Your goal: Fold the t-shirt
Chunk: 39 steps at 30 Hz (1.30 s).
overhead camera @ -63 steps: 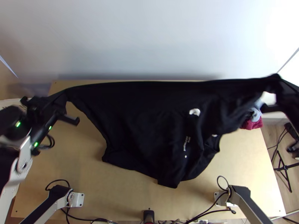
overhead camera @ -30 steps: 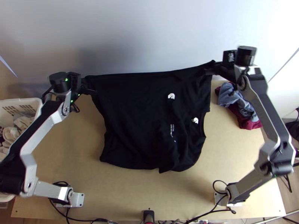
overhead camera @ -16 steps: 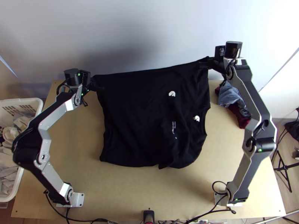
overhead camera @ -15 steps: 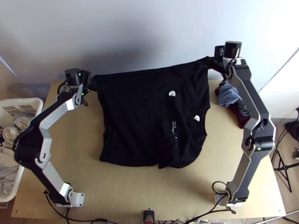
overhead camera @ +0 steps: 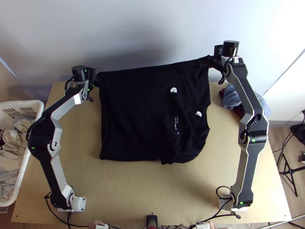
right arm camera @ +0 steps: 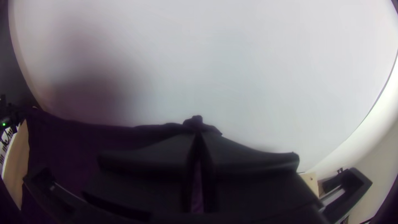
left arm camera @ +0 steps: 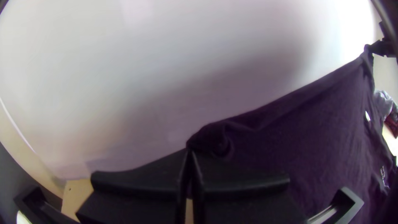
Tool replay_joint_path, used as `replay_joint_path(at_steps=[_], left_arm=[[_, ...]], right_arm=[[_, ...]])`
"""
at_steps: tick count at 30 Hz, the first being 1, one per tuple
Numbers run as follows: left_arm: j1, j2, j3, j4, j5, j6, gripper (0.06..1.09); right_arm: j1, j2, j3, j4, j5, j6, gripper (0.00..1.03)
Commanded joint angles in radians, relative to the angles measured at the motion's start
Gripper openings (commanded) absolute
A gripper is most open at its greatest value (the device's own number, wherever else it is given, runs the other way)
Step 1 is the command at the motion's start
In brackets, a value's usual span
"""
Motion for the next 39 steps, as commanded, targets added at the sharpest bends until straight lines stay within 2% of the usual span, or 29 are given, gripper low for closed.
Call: replay_joint_path(at_steps=[1, 8, 17, 24, 39], left_arm=[[0.005, 0.080, 0.087, 0.021, 0.001, -0.003, 0.09], [0.023, 0.129, 0.106, 0.038, 0.001, -0.011, 0.09], [0.018, 0.108, -0.005, 0.075, 0.003, -0.021, 0.09], [0.012, 0.043, -0.104, 0.101, 0.012, -0.027, 0.09], [0.008, -0.165, -0.327, 0.119, 0.027, -0.047, 0.09]], right_arm=[[0.005, 0.044, 0.027, 0.034, 0.025, -0.044, 0.03], [0.007, 0.063, 0.002, 0.037, 0.050, -0.064, 0.03], [0.007, 0.038, -0.059, 0.035, 0.050, -0.064, 0.03], [0.019, -0.045, -0.211, 0.038, 0.048, -0.053, 0.03], [0.021, -0.307, -0.601, 0.143, 0.047, -0.026, 0.03]])
